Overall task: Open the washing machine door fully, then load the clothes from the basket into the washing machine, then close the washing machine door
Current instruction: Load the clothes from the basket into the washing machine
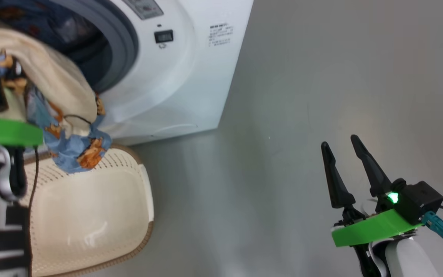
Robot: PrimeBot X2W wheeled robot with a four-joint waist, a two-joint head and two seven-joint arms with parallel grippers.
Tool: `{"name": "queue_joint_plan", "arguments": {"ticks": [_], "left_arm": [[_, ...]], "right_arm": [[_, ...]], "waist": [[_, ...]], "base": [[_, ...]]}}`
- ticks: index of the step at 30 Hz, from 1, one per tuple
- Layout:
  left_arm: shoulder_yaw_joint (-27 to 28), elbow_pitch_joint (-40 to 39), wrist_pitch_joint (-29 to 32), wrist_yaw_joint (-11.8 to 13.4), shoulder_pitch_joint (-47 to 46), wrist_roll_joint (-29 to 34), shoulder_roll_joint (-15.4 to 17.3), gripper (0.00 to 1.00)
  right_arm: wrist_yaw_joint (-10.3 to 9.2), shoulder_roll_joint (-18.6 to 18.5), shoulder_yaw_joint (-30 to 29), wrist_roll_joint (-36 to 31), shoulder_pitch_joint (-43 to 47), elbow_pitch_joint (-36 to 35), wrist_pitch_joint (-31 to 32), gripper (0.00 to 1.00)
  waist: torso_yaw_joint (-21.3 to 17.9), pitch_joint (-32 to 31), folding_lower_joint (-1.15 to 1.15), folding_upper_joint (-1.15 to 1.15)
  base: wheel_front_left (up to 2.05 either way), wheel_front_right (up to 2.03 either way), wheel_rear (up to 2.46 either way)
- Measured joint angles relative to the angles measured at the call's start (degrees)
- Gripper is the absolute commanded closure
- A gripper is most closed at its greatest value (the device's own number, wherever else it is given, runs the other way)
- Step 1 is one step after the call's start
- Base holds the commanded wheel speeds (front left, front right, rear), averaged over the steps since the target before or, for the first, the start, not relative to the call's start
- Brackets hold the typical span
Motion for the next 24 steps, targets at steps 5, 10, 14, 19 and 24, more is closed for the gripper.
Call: {"name": "queue_joint_plan", "arguments": {"ticks": [5,10,14,19,24], "left_arm": [[-2.82,5.23,-0.03,-0.01,-6.62,-0.93,1.30,1.00],[-4.21,11.21,0.21,-0.01,-12.38,-1.77,2.96,1.00],[-4.43,15.44,2.13,-0.01,-17.08,-2.07,4.52,1.00],[-4.59,19.26,3.92,-0.01,-23.15,-3.05,5.83,1.00],[-5.72,23.05,7.06,-0.01,-29.99,-3.03,7.71,1.00]], "right_arm": [[-0.01,0.00,1.13,0.56,-1.89,-0.31,0.00,0.00],[0.00,-0.01,2.31,1.08,-3.44,-0.45,0.00,0.00],[0.00,-0.01,2.54,2.03,-3.66,-0.45,0.00,0.00],[0.00,-0.01,2.63,2.55,-4.22,-0.46,0.00,0.00],[0.00,-0.02,4.04,3.47,-5.98,-0.58,0.00,0.00]], "waist": [[-0.68,3.74,0.00,0.00],[-1.37,6.85,0.00,0.00],[-1.90,9.00,0.00,0.00],[-2.30,11.80,0.00,0.00],[-2.55,14.83,0.00,0.00]], "base": [[0.00,0.00,0.00],[0.00,0.00,0.00],[0.00,0.00,0.00],[0.00,0.00,0.00],[0.00,0.00,0.00]]}}
